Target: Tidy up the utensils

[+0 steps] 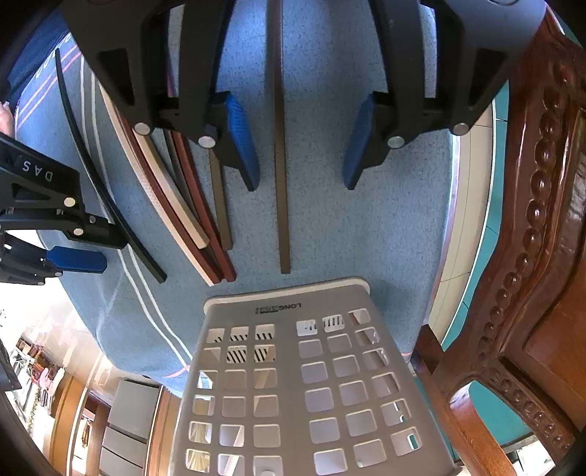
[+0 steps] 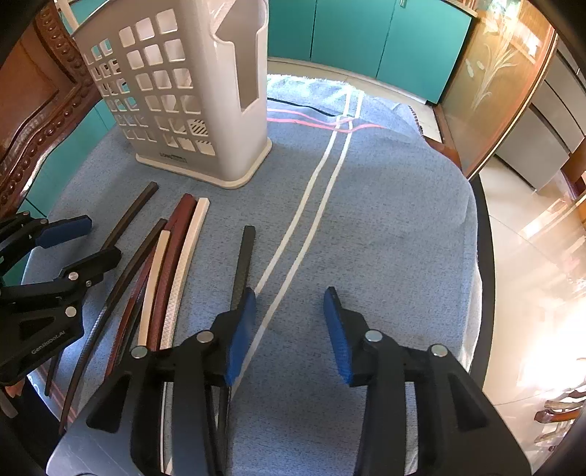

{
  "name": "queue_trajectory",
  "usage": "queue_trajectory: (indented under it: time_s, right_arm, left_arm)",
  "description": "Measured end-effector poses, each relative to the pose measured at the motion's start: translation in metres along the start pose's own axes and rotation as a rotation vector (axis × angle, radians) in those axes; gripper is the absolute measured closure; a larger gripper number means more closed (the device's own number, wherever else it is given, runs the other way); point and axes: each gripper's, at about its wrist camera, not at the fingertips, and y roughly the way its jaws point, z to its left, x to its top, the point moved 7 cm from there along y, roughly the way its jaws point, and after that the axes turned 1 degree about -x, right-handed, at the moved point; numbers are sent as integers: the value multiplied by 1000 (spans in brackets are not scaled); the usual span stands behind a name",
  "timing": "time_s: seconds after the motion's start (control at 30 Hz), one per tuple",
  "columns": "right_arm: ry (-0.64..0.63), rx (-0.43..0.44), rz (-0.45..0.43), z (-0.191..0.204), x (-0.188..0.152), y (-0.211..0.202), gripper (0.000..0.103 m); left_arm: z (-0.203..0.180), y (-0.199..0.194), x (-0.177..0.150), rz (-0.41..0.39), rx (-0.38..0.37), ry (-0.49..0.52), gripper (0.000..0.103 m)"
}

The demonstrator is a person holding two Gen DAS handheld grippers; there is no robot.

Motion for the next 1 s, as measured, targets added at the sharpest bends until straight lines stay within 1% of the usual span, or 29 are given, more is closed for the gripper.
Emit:
queue_trajectory:
  time_s: [0.27,0.37,0.43,0.47,0.5,0.53,0.57,0.6,0.63,0.7,0.77,0.87,1.0]
  right_arm:
    - [15,12,4,-7,-1,-2,61]
    - [17,15,3,-9,-2,-3,61]
    - [22,18,-3,-10,-2,-3,70]
    - [23,21,-8,-10,-1,-4,83]
    - [27,32,-10,-10,-1,-4,92]
    - [32,38,-12,-11,0,-5,95]
    - [41,50,-15,-11,0,-6,100]
    - [51,69,-19,-12,0,-7,103]
    - [62,85,-25,-13,1,-9,103]
    - [87,107,-61,-17,5,-16,102]
    - [102,118,-89,-22,9,-23,102]
    - [104,141,-107,-23,12,-31,102]
    - [76,186,-66,-11,8,-28,99]
  left_arm:
    - [0,1,1,0,2,0,54]
    - [1,1,2,0,6,0,51]
    - [1,2,4,0,4,-3,51]
    - [1,4,6,1,3,-4,51]
    - [1,5,8,1,0,-4,52]
    - [1,5,7,1,-3,-5,54]
    - [0,5,7,3,-26,-12,63]
    - [0,5,7,6,-50,-21,74]
    - [-1,5,8,9,-65,-29,78]
    - [0,6,9,9,-70,-32,93]
    - [3,6,11,12,-92,-52,95]
    - [10,6,15,6,-127,-92,95]
    - [18,7,21,-2,-130,-123,95]
